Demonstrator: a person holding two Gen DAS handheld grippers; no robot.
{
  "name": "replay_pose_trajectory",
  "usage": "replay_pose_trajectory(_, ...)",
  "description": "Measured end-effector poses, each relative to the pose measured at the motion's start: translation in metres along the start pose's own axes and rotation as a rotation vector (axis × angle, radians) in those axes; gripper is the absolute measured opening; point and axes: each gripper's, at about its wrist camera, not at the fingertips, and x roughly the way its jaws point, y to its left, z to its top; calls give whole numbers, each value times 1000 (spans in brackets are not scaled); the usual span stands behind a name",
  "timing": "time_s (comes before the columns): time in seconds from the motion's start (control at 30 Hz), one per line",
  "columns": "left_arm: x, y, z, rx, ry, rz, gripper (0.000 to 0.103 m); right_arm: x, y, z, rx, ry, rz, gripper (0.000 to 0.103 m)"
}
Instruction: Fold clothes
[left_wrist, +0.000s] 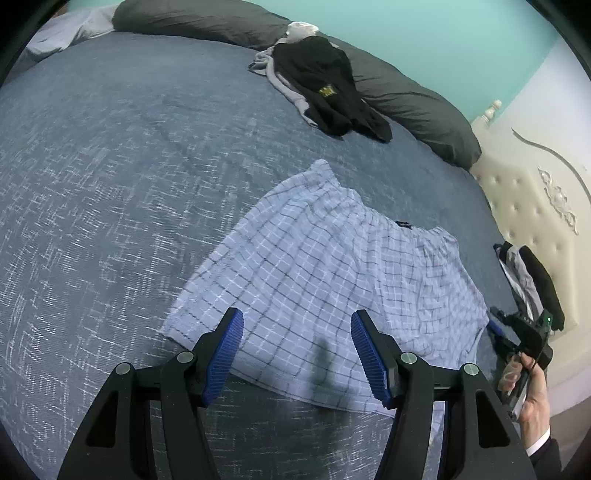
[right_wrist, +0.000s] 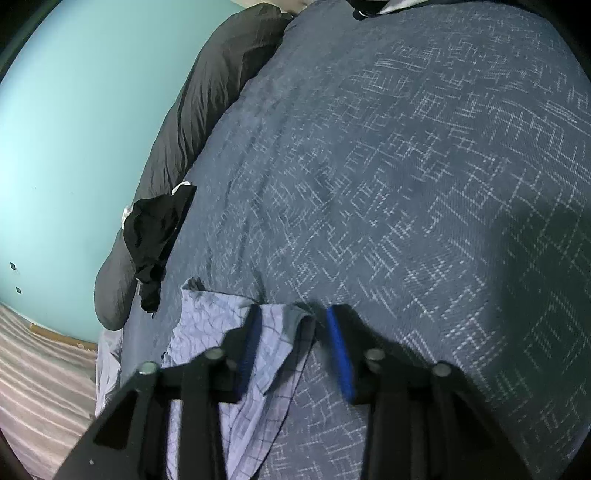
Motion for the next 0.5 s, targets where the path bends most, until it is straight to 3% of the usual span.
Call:
replay_pose_trajectory(0.07,-3,6,2,-17,-8,16,65,2,-2,-1,15,6,12,10)
replay_pose_trajectory(0.17,-7,15,6,-34,-20,42,65,3,1,-1,10,5,3,4)
replay_pose_trajectory(0.5,-10,53,10,-125,-26,106,65,-3,-1,3,20,-38,-20,1)
